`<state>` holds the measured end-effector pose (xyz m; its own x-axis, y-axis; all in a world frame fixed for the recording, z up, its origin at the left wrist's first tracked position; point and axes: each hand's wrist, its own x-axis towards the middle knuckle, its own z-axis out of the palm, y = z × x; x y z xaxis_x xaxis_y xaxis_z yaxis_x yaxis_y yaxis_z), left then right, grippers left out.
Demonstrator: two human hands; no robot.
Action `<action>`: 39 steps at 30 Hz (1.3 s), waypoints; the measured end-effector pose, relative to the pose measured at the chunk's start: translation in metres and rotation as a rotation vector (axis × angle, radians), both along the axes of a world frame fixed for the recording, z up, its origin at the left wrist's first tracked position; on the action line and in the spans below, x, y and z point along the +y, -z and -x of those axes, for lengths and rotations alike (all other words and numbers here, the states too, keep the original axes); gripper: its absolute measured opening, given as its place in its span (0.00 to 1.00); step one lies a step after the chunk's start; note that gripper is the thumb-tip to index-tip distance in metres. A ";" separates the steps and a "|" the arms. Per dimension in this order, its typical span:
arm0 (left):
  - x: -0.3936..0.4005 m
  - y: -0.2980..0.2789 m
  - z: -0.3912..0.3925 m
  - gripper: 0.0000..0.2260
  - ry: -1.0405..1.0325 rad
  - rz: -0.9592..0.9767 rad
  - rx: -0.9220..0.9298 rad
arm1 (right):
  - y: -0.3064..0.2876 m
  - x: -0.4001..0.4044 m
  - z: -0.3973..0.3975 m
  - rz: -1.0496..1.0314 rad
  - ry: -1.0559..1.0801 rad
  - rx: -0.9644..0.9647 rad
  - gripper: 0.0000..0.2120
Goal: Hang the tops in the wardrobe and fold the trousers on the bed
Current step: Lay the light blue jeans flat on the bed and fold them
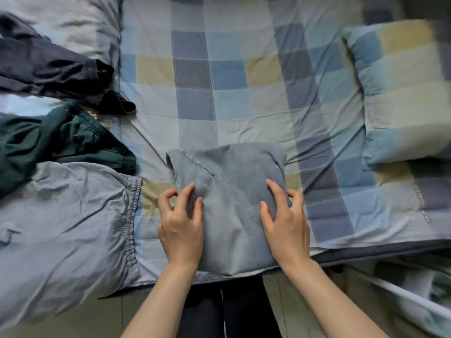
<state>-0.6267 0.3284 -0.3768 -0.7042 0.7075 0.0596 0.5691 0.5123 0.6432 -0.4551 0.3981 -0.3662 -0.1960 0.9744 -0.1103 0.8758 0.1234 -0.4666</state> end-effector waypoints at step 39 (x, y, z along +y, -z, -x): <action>-0.329 -0.343 -0.367 0.11 1.296 -0.294 -0.347 | -0.345 -0.560 -0.297 -0.698 1.398 -0.086 0.21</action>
